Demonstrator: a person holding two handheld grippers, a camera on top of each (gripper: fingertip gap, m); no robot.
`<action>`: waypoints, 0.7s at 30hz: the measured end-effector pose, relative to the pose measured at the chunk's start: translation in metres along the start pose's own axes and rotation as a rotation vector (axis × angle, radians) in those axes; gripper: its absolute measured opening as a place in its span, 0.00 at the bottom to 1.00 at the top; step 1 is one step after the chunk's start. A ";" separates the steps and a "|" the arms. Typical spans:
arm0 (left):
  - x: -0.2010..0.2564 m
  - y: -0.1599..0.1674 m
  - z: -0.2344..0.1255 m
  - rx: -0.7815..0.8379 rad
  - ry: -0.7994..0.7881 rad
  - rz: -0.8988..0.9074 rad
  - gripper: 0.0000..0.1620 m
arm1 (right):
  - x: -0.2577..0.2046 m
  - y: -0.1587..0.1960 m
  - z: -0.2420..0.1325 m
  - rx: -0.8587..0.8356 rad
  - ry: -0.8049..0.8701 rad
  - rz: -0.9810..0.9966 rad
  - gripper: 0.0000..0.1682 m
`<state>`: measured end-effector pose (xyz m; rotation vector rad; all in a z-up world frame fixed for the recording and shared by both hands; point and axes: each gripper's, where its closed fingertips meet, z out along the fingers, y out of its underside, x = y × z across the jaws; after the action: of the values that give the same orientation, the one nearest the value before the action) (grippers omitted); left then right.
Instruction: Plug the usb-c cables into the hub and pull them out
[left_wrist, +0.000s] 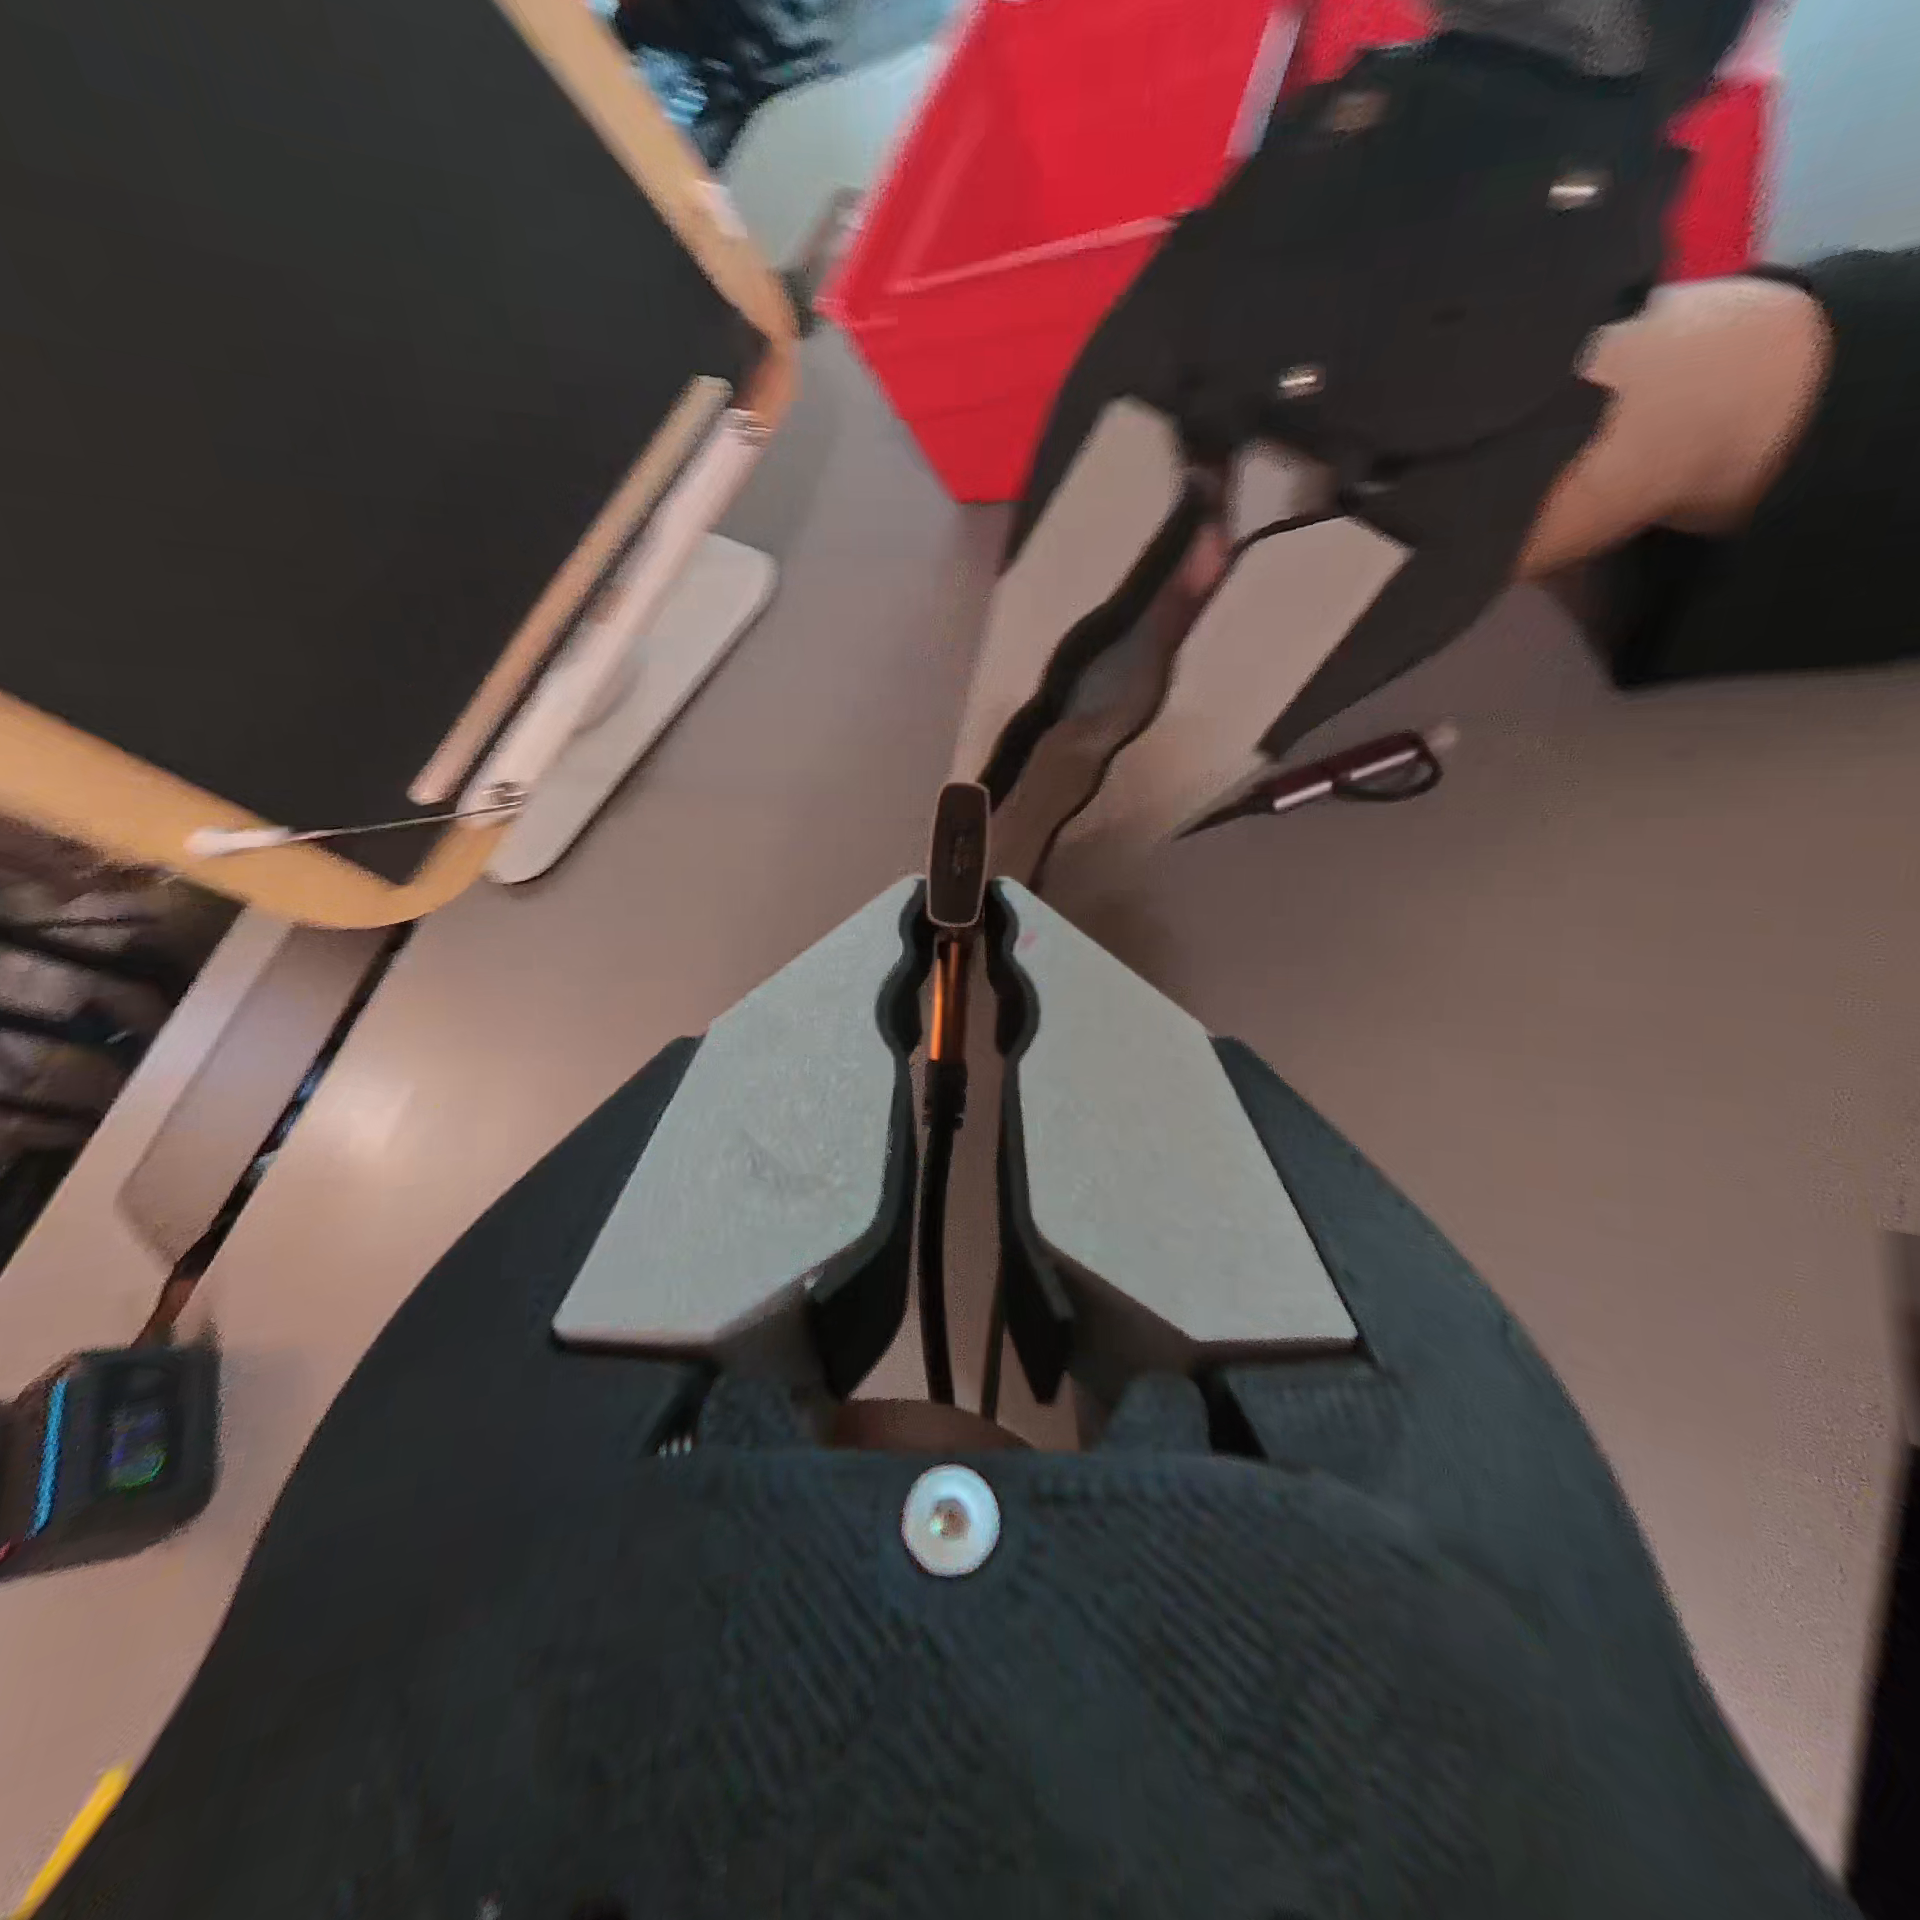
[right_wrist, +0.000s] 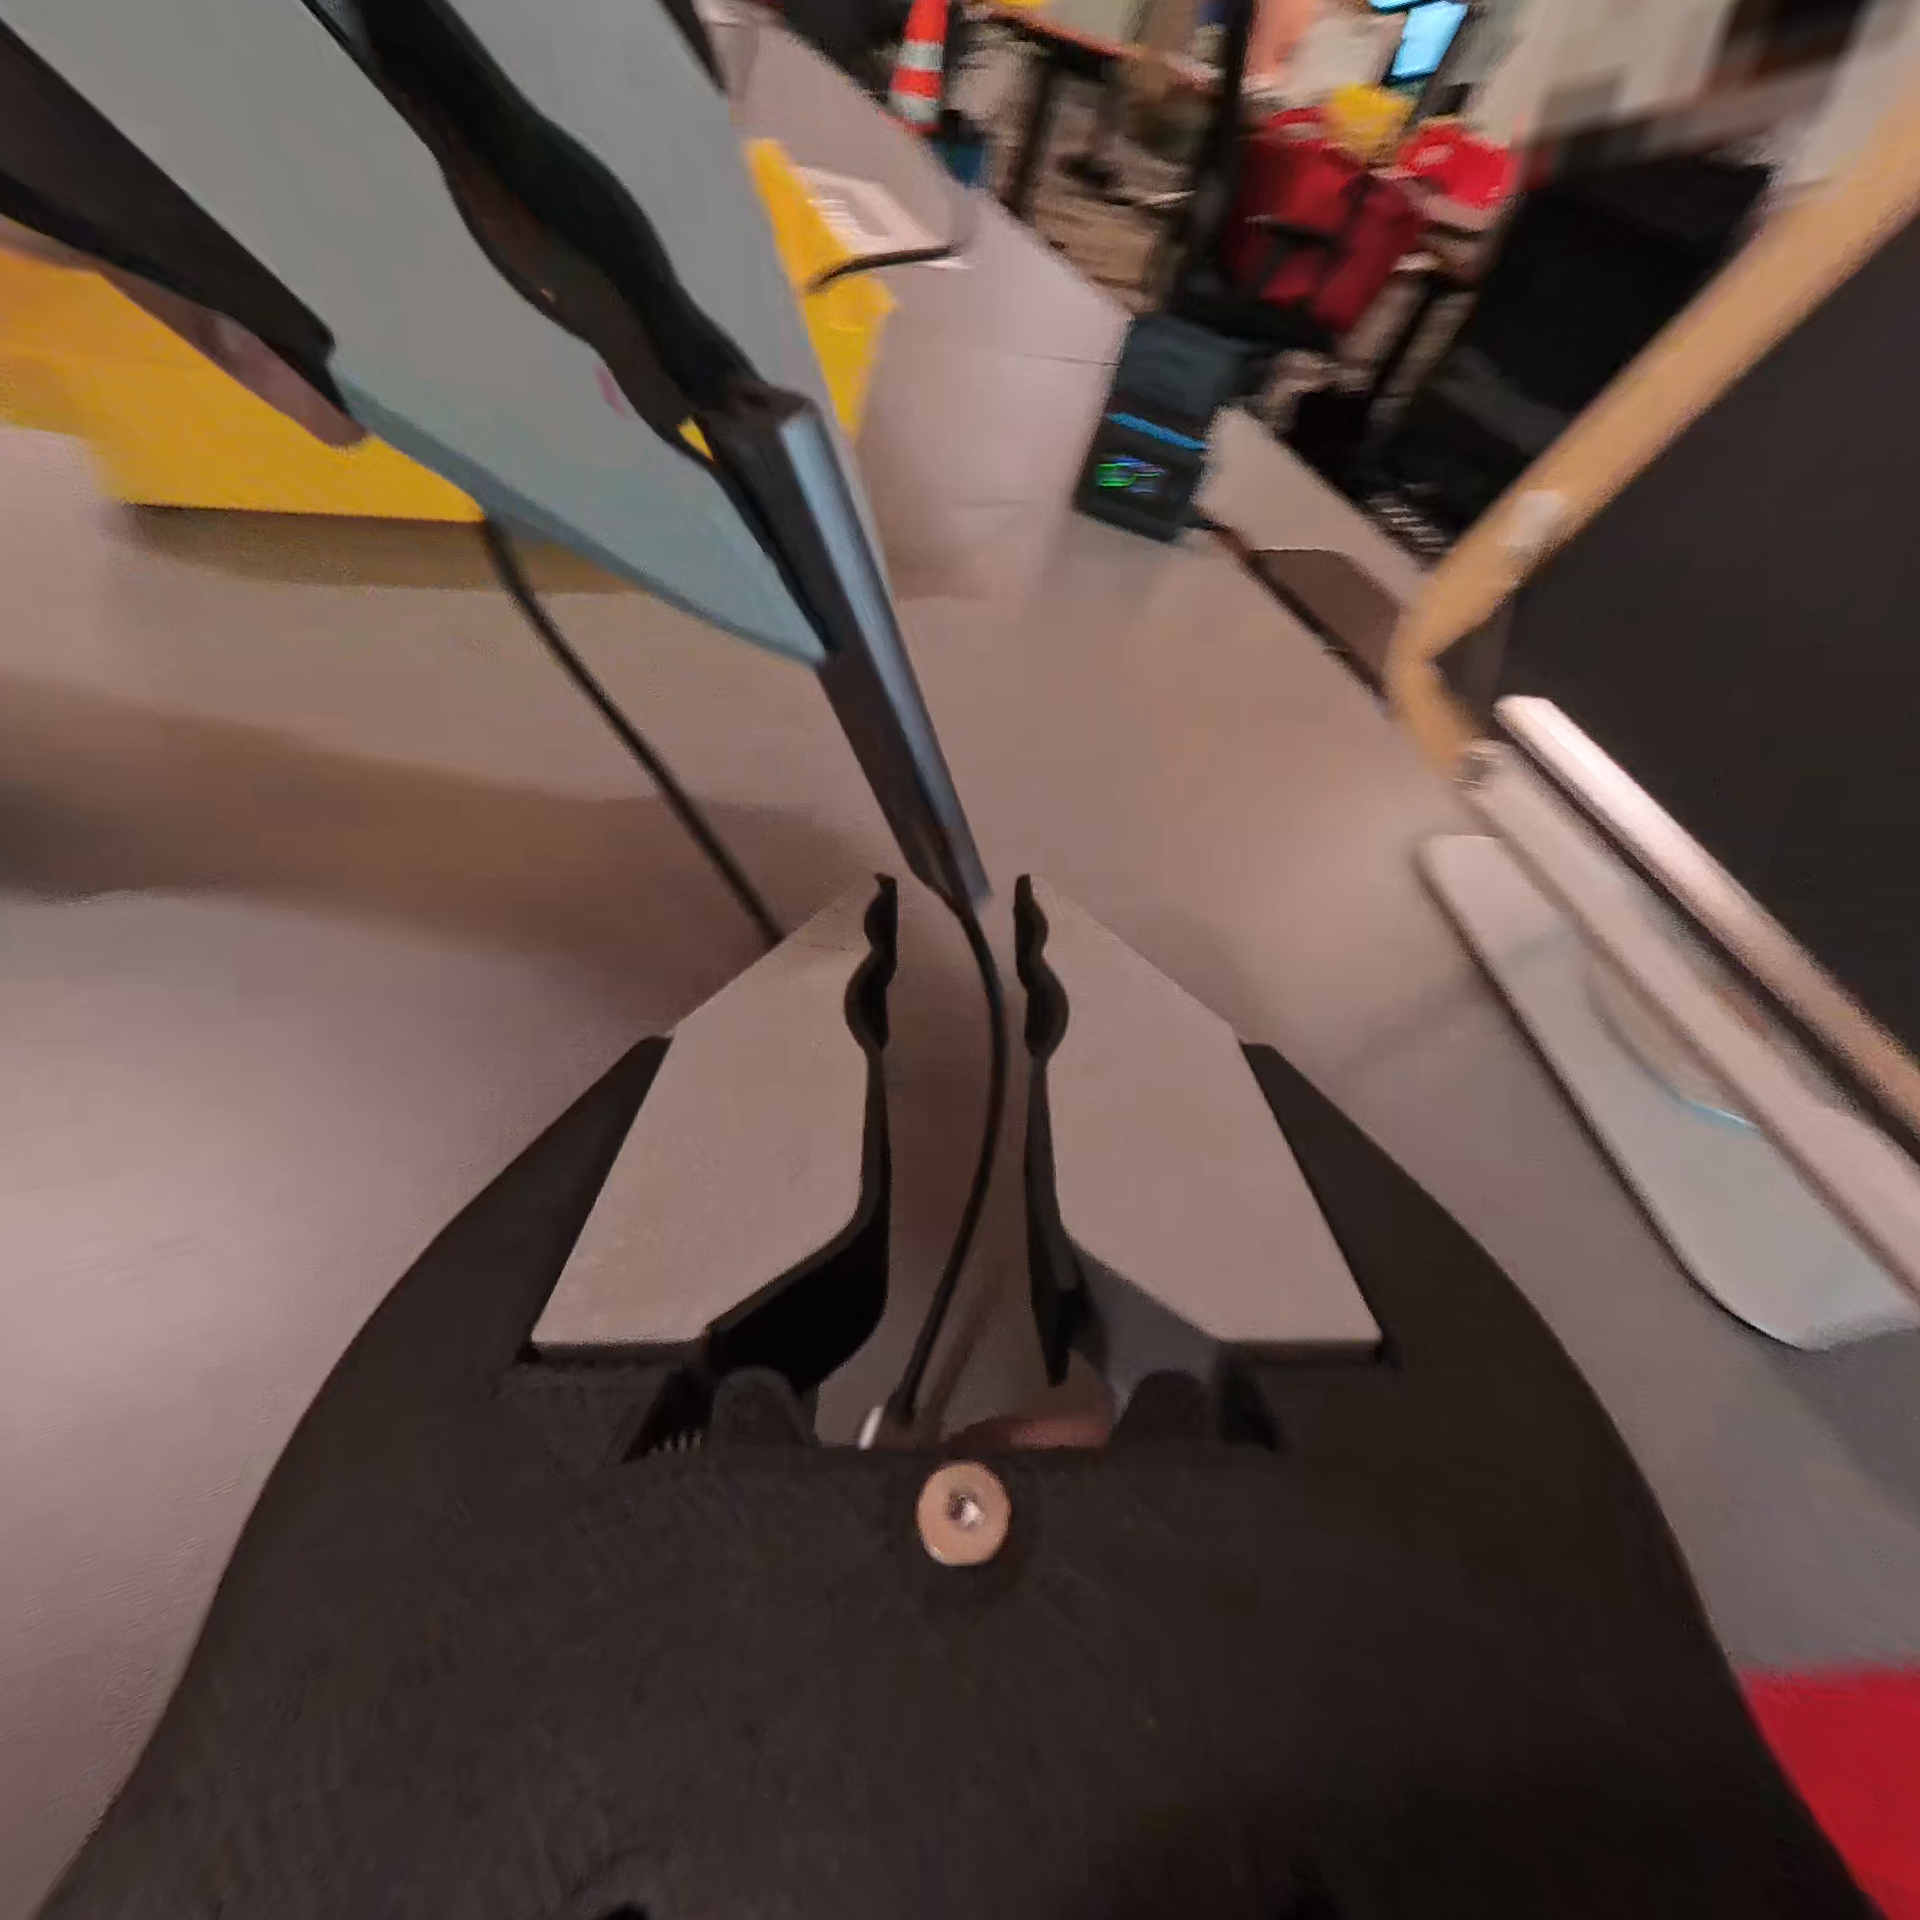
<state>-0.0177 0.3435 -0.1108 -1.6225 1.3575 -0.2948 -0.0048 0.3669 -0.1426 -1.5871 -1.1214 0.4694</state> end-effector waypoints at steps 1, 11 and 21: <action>-0.014 0.001 0.000 0.017 -0.052 -0.037 0.04 | 0.016 0.000 -0.005 0.004 0.085 -0.005 0.11; -0.065 0.010 0.022 0.513 0.087 -0.807 0.04 | 0.036 0.004 -0.003 -0.004 0.387 -0.100 0.16; -0.029 0.008 0.037 0.524 0.371 -0.896 0.04 | 0.047 0.039 0.045 -0.215 0.455 -0.270 0.11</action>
<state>-0.0067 0.3877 -0.1252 -1.6563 0.6152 -1.4097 -0.0014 0.4315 -0.1815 -1.5888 -1.0316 -0.1925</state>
